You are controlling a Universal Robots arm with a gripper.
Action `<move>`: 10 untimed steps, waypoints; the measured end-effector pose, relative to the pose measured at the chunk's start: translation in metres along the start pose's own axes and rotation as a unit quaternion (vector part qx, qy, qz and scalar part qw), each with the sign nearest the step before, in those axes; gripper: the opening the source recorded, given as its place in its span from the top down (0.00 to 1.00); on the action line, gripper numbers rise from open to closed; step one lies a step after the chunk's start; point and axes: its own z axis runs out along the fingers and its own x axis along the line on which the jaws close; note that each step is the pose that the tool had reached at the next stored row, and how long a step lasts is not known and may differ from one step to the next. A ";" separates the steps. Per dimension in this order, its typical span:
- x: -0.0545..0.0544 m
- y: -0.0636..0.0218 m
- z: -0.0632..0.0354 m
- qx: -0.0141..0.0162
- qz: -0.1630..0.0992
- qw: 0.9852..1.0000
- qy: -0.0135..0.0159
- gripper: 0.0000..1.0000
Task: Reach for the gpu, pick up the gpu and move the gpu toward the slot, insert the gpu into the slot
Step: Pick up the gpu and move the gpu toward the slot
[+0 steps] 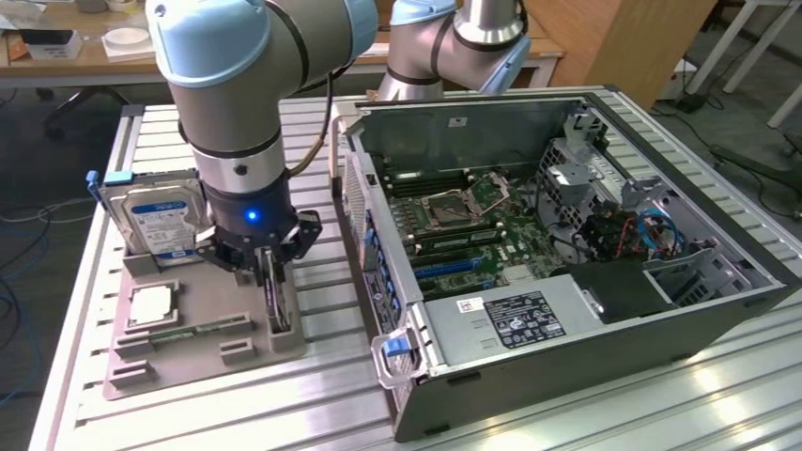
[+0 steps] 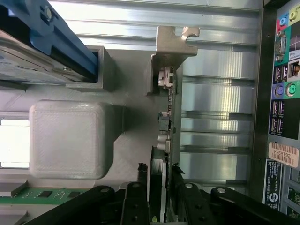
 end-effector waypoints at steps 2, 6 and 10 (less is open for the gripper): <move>0.000 0.0000 0.0000 0.000 0.000 1.000 0.000 0.74; 0.000 0.0000 0.0000 0.000 0.000 1.000 0.000 0.74; 0.000 0.0000 0.0000 0.000 0.000 1.000 0.000 0.74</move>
